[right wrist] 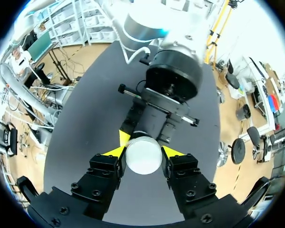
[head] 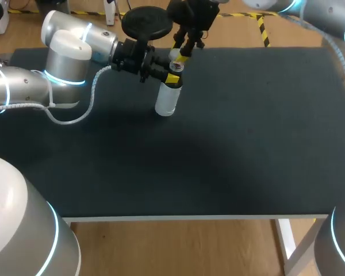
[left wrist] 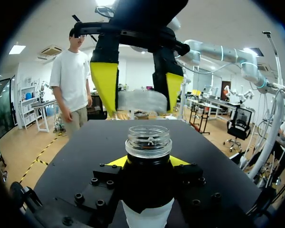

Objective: Unscrew the bottle cap

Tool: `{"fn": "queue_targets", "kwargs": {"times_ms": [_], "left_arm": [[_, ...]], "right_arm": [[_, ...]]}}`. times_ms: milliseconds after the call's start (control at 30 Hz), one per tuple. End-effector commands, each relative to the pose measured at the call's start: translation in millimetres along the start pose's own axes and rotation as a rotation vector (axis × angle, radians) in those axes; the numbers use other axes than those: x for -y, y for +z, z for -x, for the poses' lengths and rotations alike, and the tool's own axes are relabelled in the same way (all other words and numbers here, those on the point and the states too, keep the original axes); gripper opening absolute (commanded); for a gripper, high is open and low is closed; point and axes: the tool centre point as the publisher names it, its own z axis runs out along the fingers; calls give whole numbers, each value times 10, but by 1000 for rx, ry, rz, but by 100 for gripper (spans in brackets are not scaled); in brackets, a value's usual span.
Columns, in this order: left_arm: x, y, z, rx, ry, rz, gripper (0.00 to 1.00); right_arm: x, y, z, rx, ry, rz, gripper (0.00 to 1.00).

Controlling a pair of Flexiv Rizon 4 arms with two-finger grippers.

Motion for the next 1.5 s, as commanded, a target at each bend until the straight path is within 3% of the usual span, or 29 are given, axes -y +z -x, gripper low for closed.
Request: {"fn": "queue_targets", "kwargs": {"times_ms": [33, 200, 467, 867, 1100, 1500], "left_arm": [[-11, 5, 9, -1, 0, -1, 0], [-11, 5, 9, -1, 0, -1, 0], [-11, 5, 9, -1, 0, -1, 0], [-11, 5, 9, -1, 0, -1, 0], [-11, 5, 9, -1, 0, -1, 0], [-11, 5, 9, -1, 0, -1, 0]], "right_arm": [[147, -250, -34, 50, 34, -9, 0], [471, -337, 51, 96, 103, -81, 0], [1141, -236, 221, 132, 273, -172, 0], [1937, 194, 441, 99, 532, -160, 0], [2199, 373, 543, 100, 633, -171, 0], [2417, 609, 673, 59, 713, -191, 0]]}}
